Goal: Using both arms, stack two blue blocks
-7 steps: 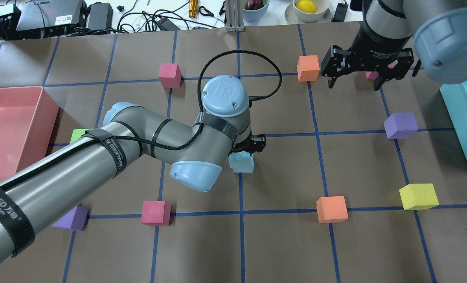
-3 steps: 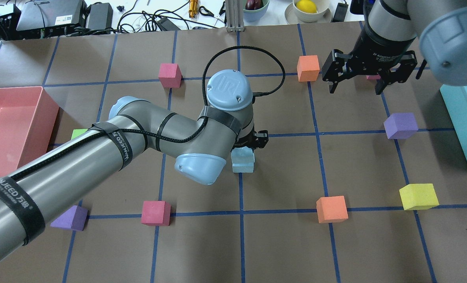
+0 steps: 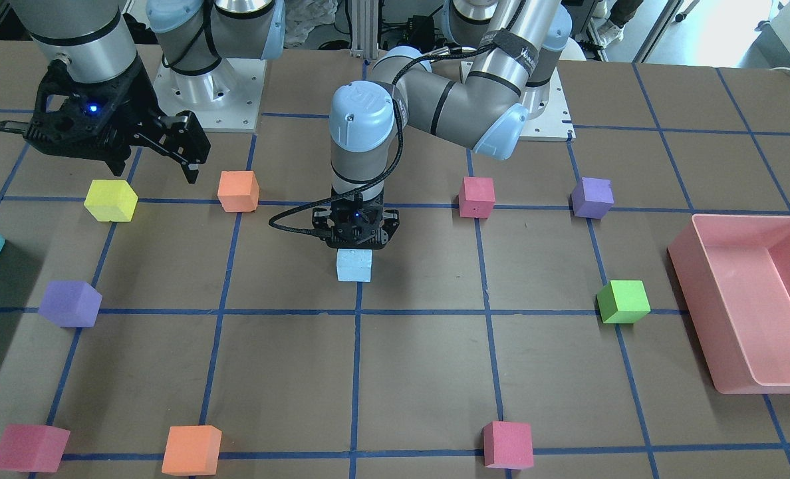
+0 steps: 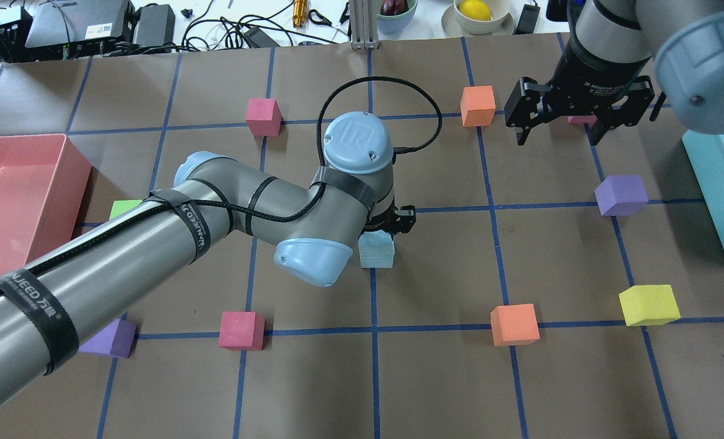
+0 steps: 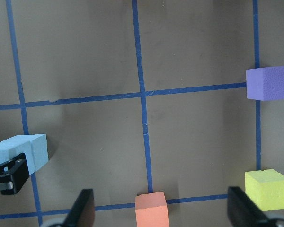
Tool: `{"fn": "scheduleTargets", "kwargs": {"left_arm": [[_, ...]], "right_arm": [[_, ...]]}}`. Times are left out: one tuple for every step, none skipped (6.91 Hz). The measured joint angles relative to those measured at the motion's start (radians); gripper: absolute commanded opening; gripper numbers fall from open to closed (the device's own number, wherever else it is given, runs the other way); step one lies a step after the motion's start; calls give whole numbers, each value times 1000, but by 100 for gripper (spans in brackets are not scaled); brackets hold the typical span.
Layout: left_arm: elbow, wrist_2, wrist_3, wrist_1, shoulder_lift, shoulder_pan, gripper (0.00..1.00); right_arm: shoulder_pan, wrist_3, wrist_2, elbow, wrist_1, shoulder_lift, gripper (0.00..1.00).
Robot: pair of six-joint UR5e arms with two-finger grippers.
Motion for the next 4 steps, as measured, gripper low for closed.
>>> {"fn": "scheduleTargets", "kwargs": {"left_arm": [[0,0,-2,2,-3,0,98],[0,-1,-6,0,-5,0,100],[-1,-2,-7,-1,-6,0,100],[-1,-2,-7,0,-5,-1,100]], "right_arm": [[0,-1,-11,0,0,-1,100],[0,-1,-15,1,-1,-1,100],[0,-1,-17,1,0,-1,100],[0,-1,-17,2,0,-1,100]]}}
